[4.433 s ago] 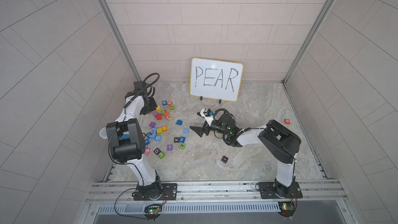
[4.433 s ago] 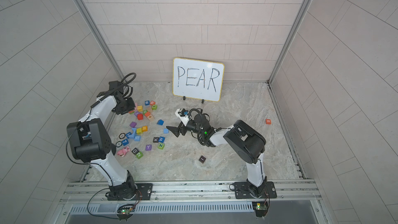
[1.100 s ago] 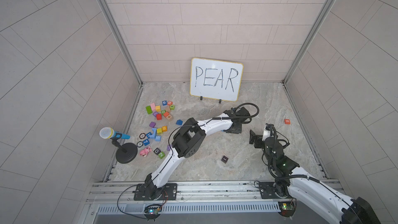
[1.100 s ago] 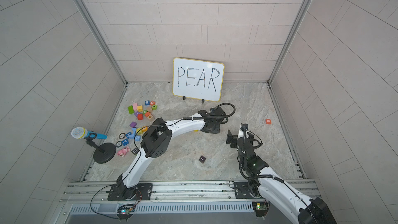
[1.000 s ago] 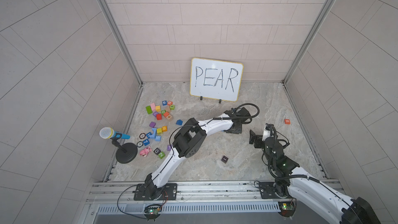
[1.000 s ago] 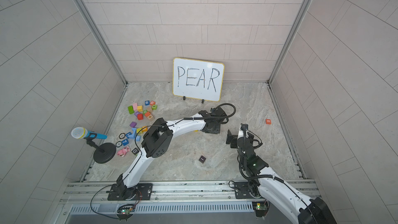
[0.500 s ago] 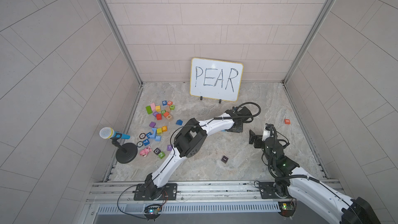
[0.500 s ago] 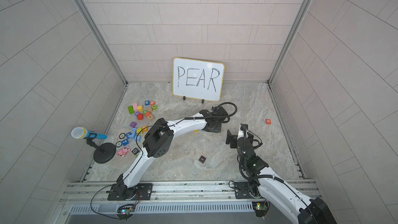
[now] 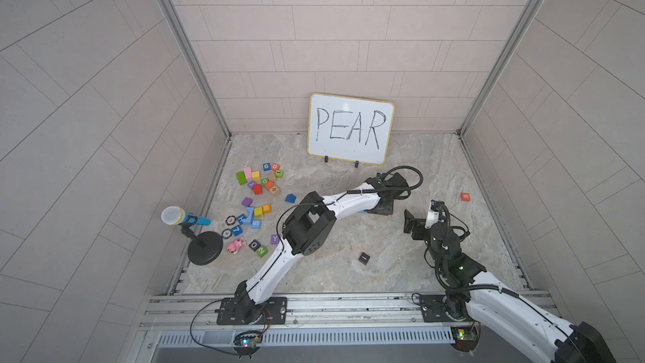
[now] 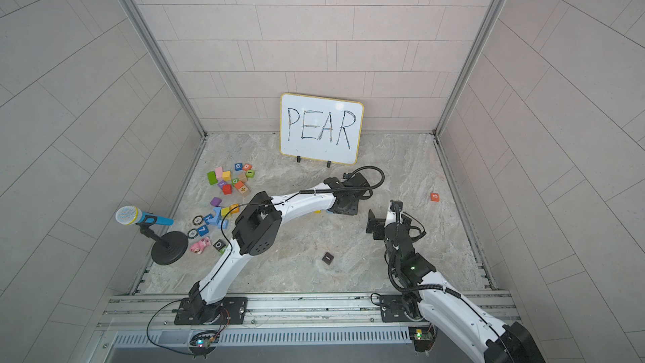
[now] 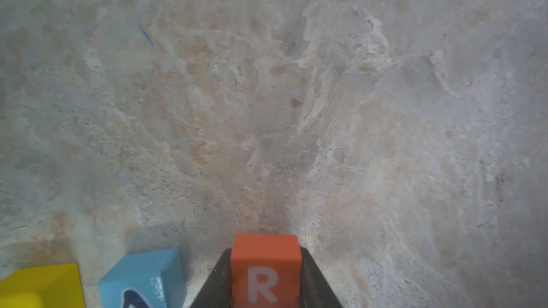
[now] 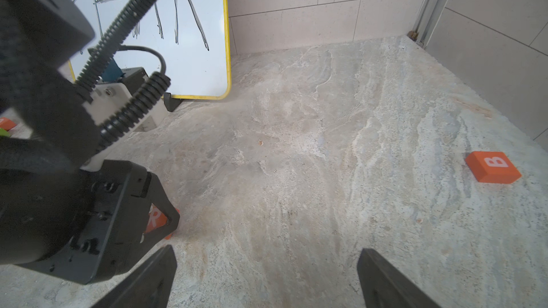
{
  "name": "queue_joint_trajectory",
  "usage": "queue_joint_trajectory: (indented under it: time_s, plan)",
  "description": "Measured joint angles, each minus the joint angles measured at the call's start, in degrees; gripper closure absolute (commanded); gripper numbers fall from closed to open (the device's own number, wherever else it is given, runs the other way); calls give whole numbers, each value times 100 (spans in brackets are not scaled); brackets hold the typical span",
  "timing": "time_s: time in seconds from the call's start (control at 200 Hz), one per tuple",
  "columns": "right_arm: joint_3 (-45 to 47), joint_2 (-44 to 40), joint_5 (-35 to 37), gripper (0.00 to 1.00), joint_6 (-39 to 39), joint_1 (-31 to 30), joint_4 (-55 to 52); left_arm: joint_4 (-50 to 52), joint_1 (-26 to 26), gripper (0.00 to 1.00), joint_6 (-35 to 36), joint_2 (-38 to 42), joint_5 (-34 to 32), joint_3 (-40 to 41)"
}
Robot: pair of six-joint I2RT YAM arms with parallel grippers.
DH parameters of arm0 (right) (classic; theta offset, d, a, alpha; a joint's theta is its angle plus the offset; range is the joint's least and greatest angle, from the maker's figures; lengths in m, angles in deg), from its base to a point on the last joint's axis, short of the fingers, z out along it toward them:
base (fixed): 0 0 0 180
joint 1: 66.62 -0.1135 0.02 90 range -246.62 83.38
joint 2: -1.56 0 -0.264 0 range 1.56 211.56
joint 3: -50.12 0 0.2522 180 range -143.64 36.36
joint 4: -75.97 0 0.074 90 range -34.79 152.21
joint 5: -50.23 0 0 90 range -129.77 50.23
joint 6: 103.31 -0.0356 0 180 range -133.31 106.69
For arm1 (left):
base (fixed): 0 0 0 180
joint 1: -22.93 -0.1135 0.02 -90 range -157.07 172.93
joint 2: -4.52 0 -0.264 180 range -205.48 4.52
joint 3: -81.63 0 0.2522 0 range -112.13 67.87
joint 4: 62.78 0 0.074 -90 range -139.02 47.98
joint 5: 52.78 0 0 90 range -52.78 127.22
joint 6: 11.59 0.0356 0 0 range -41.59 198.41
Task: Spell the uppercase word “pear” with letter blocks
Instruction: Place the letter block at the center of the board.
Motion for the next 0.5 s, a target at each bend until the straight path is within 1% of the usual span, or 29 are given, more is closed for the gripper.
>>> queue_joint_trajectory:
  time_s: [0.5]
  plan:
    - [46,-96,-2,0,-7,4,-7,94,44,55,0,-105,-13,-111]
